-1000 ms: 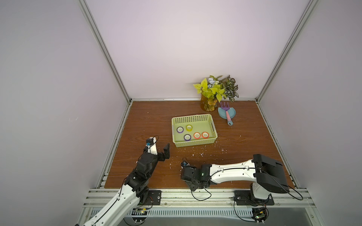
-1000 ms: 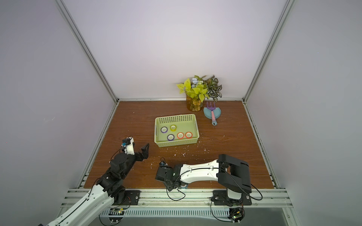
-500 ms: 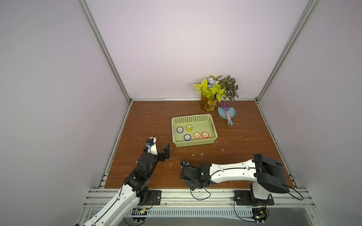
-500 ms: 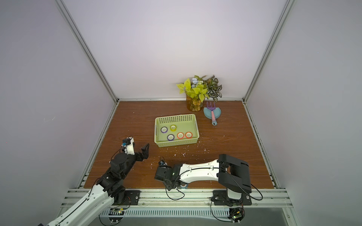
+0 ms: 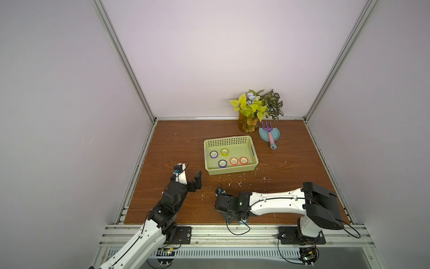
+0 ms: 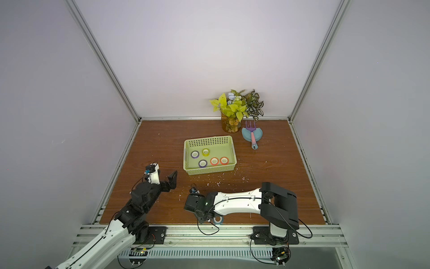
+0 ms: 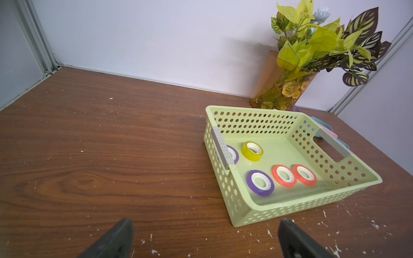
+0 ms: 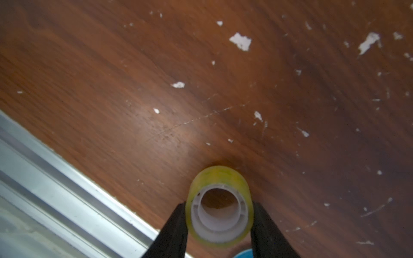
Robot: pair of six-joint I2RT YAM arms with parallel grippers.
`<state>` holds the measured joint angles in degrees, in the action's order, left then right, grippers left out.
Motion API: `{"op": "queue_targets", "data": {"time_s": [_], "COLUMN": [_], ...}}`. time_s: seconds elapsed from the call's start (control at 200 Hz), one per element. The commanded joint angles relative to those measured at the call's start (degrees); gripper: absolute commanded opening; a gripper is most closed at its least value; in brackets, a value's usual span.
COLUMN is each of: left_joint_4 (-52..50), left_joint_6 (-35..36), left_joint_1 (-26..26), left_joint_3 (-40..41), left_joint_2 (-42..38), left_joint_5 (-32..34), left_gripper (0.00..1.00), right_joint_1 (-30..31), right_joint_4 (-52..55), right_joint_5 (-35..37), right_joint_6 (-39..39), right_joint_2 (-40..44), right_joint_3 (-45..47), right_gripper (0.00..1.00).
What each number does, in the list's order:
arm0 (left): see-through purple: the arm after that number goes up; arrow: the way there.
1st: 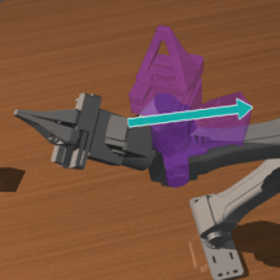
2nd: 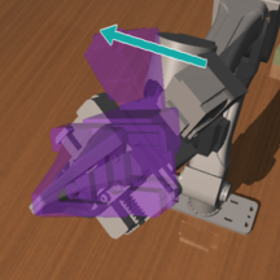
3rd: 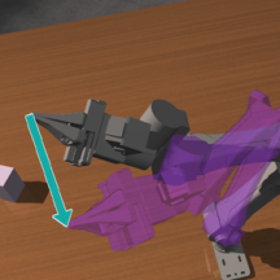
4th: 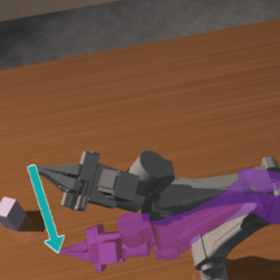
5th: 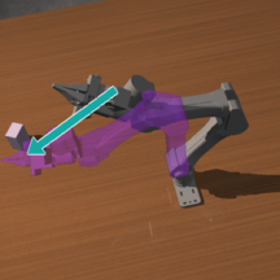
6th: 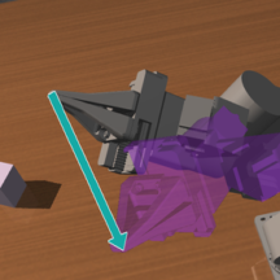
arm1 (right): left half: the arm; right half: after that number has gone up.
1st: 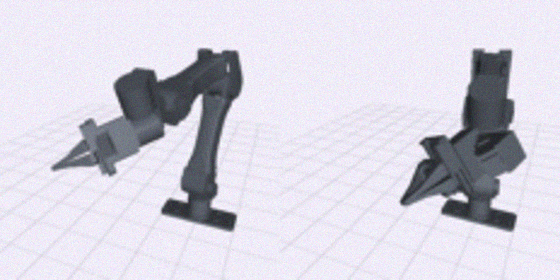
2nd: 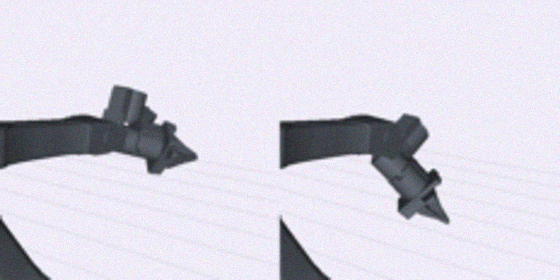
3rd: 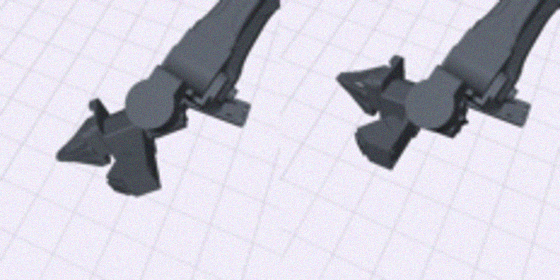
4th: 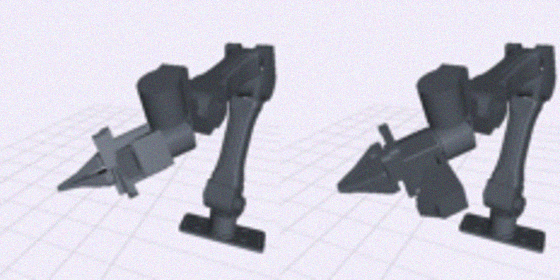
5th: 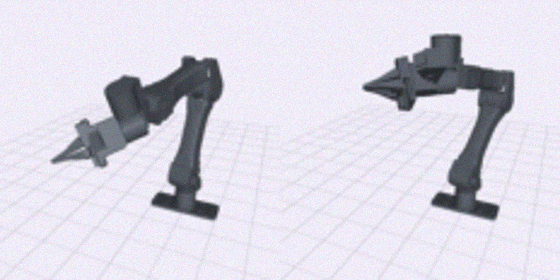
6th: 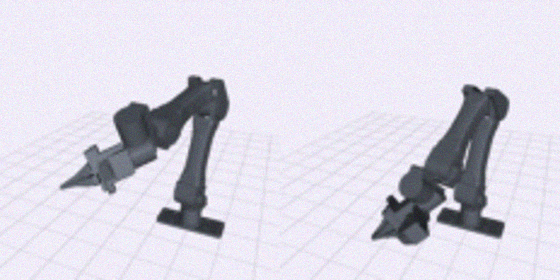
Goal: Put the transparent tape into the storage box
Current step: Pick up the tape at the center of the board, then place the tape in the storage box.
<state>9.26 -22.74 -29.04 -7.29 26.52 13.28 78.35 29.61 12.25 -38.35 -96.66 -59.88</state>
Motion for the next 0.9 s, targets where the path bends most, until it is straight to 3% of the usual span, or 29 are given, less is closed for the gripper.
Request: {"op": "queue_targets", "data": {"time_s": [0.0,0.52,0.691,0.896], "left_joint_4": [0.92,1.03,1.06,1.14], "left_joint_6": [-0.37,-0.23,-0.29,-0.24], "left_joint_1": [0.62,0.59,0.62,0.58], "left_joint_3": [0.47,0.55,0.61,0.52], "left_joint_2": [-0.16,-0.07,-0.05,0.28], "left_joint_5": [0.43,0.31,0.26,0.24], "left_gripper": [0.99,0.99,0.99,0.99], "right_joint_1": [-2.48,-23.32,-30.28,-36.36], "right_joint_4": [1.82,0.23,-3.07,-6.53], "right_joint_5": [2.2,4.77,1.89,-1.61], "right_joint_6": [1.48,11.34,15.6,19.63], "right_joint_2": [5.64,21.35,20.37,13.32], "right_joint_3": [-1.19,0.31,-2.06,-7.35], "right_gripper": [0.46,0.46,0.46,0.46]}}
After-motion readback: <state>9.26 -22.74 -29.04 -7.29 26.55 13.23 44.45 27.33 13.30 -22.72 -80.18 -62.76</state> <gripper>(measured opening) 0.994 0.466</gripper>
